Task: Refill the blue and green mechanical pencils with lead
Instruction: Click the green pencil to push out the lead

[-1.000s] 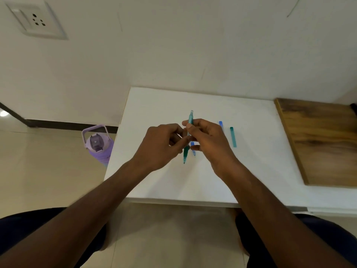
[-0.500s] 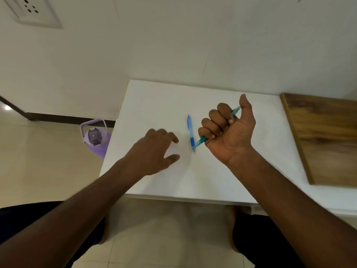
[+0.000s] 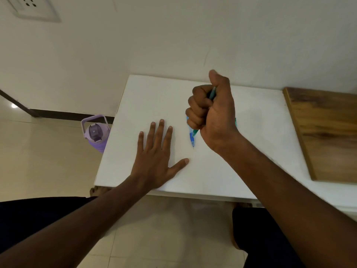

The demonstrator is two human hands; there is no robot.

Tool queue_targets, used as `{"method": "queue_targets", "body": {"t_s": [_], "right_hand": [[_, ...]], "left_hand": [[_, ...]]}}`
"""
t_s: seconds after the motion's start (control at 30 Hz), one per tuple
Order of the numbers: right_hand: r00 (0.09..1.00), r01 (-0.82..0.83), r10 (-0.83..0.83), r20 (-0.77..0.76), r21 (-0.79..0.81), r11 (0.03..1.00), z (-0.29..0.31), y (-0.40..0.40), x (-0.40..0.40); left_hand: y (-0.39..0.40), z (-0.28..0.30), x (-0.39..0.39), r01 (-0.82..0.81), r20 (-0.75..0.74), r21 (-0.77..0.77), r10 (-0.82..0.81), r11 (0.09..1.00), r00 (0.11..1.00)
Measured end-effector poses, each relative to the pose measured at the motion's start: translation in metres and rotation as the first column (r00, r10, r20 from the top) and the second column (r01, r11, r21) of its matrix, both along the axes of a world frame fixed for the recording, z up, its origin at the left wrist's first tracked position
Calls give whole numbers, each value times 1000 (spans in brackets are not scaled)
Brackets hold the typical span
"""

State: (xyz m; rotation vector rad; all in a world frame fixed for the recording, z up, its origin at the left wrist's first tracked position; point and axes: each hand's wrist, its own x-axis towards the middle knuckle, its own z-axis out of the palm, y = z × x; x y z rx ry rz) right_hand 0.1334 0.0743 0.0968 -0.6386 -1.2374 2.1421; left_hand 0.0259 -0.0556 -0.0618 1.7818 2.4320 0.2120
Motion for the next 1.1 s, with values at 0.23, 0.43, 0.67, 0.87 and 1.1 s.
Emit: {"method": "queue_targets", "body": {"t_s": [0.23,0.43,0.67,0.87,1.1], "right_hand": [[999,-20,17,-41,-89,996,-2,-11,0],[995,3,-24,-102,-203,979,-2,-3,1],[992,-23,-5,-124,-223,974,-6,-3,-2],[994,-6,-21,-110,-243,970,-9,-4,-3],[997,4,-24,-79,-239,971,-10,-3,-3]], "left_hand": [[1,-2,1,-11,-15,8,11,1000,1000],[2,-5,-1,-1,-21,40,2,999,1000],[3,-7,0,-6,-26,40,7,999,1000],[2,-5,0,-7,-33,30,8,1000,999],[3,-6,0,-9,-33,36,10,999,999]]}}
